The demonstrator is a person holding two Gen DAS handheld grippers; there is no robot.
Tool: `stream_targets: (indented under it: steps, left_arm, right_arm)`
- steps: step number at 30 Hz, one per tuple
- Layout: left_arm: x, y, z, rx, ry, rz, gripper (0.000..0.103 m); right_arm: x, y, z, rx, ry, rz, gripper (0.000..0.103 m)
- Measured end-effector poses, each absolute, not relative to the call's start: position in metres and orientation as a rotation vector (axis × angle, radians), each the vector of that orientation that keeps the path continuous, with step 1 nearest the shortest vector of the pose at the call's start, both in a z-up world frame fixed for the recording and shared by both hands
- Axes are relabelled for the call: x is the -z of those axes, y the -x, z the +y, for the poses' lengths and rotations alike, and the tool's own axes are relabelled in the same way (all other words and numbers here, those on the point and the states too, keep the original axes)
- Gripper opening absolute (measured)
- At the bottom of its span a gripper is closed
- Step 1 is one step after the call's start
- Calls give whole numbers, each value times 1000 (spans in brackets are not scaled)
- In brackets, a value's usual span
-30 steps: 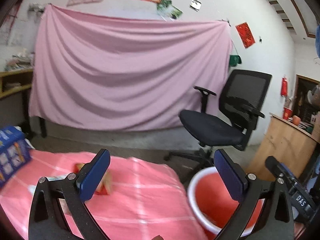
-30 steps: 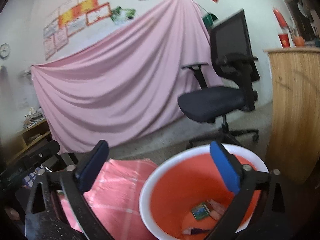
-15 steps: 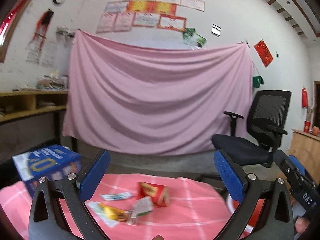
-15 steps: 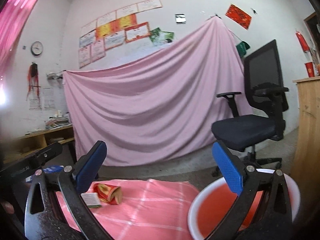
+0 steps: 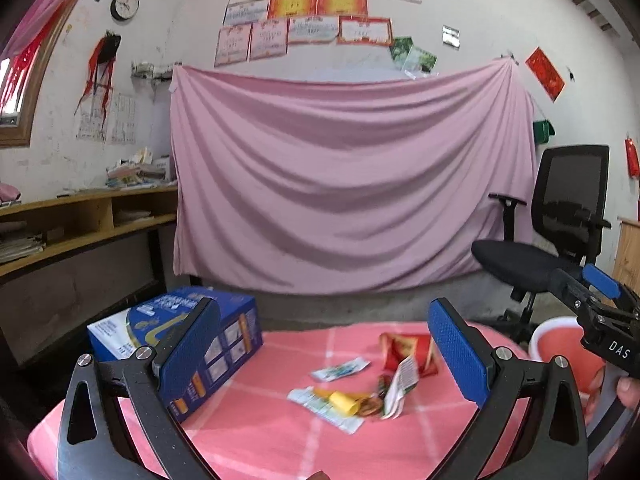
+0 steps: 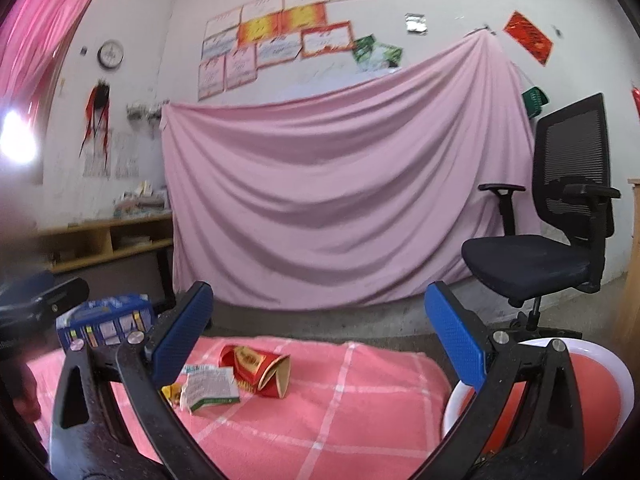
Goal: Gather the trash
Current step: 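Move both tools back over the remaining trash on the table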
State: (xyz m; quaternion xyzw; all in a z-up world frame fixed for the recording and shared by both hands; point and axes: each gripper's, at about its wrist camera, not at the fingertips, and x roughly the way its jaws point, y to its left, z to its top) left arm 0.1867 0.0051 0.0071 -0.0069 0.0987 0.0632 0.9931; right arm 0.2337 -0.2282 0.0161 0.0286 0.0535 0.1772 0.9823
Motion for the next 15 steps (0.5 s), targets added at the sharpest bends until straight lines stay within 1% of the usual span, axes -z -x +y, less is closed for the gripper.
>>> stream_targets:
  steps: [4, 9, 15]
  left_arm:
    - [5, -197, 21, -114, 22, 280, 102]
    - [22, -222, 36, -143, 45, 435, 101]
    - [39, -239, 56, -207, 97, 549, 101]
  right_arm:
    - [-5, -245, -211, -386, -8, 174, 103]
    - [7, -266, -197, -393, 11, 276, 103]
    - [16, -294, -174, -424, 31, 403, 103]
